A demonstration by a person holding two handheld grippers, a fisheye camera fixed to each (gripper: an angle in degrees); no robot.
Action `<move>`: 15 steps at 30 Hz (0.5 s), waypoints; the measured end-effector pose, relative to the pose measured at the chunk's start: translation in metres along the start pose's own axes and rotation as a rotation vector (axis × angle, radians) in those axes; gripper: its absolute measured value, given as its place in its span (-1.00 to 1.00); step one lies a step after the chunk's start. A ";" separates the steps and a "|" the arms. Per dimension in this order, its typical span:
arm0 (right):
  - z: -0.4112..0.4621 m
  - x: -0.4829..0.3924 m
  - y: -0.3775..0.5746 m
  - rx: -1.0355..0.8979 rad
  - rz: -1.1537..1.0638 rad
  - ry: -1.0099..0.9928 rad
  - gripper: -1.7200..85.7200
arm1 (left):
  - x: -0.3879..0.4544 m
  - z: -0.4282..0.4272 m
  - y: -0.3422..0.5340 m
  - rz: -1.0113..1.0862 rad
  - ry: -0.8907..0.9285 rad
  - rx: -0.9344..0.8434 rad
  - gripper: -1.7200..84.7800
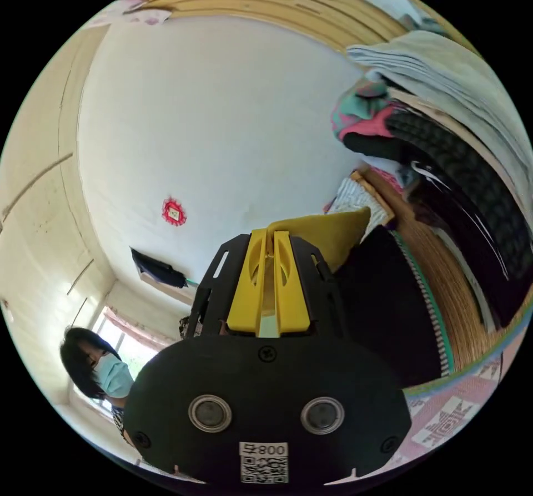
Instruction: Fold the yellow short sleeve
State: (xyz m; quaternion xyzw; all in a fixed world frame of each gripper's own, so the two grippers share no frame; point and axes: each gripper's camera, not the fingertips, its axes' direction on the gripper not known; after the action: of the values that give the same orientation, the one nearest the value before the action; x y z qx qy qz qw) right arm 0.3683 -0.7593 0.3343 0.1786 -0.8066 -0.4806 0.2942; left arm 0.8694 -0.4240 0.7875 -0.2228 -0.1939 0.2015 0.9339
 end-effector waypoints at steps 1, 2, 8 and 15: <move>-0.006 0.009 0.004 -0.007 0.019 0.027 -0.92 | 0.011 0.010 -0.005 0.010 -0.003 -0.041 -0.91; -0.019 0.025 0.011 -0.008 0.039 0.042 -0.92 | 0.025 0.014 -0.011 0.024 -0.002 -0.059 -0.91; -0.067 0.066 0.027 -0.020 0.057 0.065 -0.92 | 0.107 0.018 -0.045 0.121 -0.105 -0.132 -0.91; -0.102 0.127 0.048 -0.044 0.152 0.142 -0.92 | 0.140 0.047 -0.051 0.084 -0.134 -0.246 -0.91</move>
State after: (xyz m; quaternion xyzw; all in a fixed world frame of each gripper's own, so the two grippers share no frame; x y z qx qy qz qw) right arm 0.3371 -0.8775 0.4526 0.1438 -0.7842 -0.4608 0.3899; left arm 0.9811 -0.3851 0.8898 -0.3293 -0.2696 0.2295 0.8753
